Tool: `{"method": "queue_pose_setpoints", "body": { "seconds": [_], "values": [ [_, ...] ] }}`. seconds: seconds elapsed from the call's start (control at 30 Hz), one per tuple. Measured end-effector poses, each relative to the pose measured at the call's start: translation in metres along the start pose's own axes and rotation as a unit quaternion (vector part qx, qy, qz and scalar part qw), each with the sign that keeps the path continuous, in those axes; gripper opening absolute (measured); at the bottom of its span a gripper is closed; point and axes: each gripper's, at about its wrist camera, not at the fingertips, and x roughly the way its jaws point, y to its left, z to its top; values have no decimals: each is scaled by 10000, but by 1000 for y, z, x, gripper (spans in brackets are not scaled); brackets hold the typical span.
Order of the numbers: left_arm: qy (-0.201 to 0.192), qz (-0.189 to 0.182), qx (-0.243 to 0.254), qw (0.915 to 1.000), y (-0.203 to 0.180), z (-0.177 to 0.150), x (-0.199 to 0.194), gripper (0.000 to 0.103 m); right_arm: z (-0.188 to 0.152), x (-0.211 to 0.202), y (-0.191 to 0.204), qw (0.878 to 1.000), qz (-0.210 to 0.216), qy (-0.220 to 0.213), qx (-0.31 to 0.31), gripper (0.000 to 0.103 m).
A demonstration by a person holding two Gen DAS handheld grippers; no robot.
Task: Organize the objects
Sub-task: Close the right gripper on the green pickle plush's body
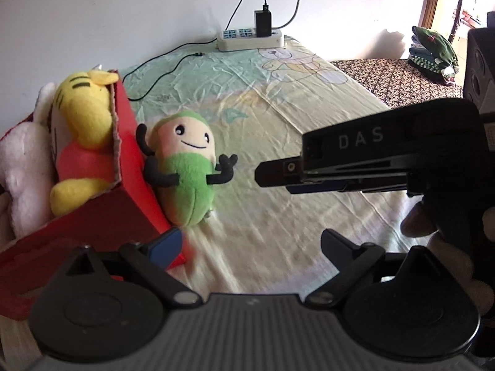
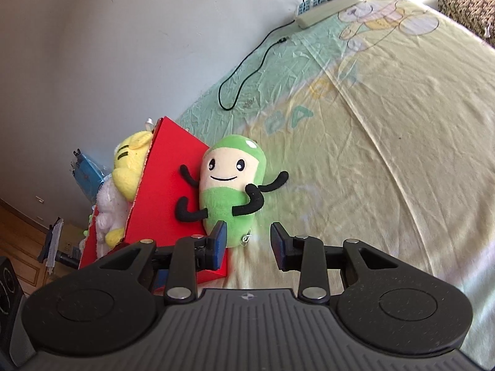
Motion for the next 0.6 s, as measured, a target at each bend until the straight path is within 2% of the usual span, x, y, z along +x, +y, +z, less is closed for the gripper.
{"method": "queue_pose_setpoints", "body": {
  "seconds": [0.17, 0.4, 0.6],
  "values": [
    [107, 108, -191, 9997, 9, -3, 7, 95, 13, 25, -9, 9994, 180, 288, 105, 36],
    [250, 241, -651, 9973, 27, -8, 14, 95, 26, 57, -17, 9978, 395, 476, 236, 46],
    [291, 316, -774, 9961, 28, -7, 15, 95, 27, 78, -25, 9951, 592, 623, 483, 45]
  ]
}}
